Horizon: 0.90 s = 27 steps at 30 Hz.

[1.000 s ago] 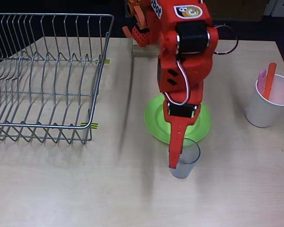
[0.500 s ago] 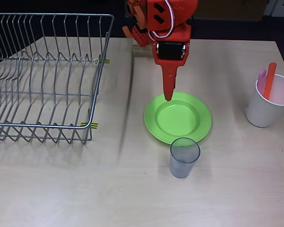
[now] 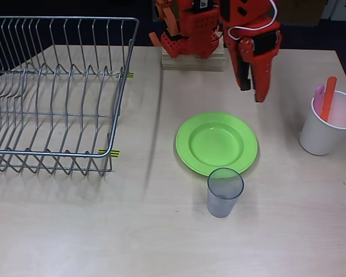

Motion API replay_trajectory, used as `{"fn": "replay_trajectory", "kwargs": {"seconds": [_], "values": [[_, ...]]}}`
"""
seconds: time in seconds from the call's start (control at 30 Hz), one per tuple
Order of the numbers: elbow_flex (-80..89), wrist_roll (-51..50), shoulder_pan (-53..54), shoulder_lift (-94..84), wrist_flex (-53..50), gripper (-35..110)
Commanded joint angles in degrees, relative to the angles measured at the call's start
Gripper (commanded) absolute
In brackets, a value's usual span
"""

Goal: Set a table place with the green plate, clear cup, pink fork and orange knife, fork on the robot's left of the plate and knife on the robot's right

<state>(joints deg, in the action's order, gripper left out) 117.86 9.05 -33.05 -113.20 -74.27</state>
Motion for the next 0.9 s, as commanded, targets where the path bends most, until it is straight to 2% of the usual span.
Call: {"fn": "replay_trajectory", "kwargs": {"seconds": [0.0,0.33,0.87], "values": [[-0.6,-0.7,-7.7,-2.5,-2.0,41],[-3.0,-7.7,-20.6,-0.3,-0.7,33],[-15.1,-7.8,-21.2,16.4,5.2,28]]}}
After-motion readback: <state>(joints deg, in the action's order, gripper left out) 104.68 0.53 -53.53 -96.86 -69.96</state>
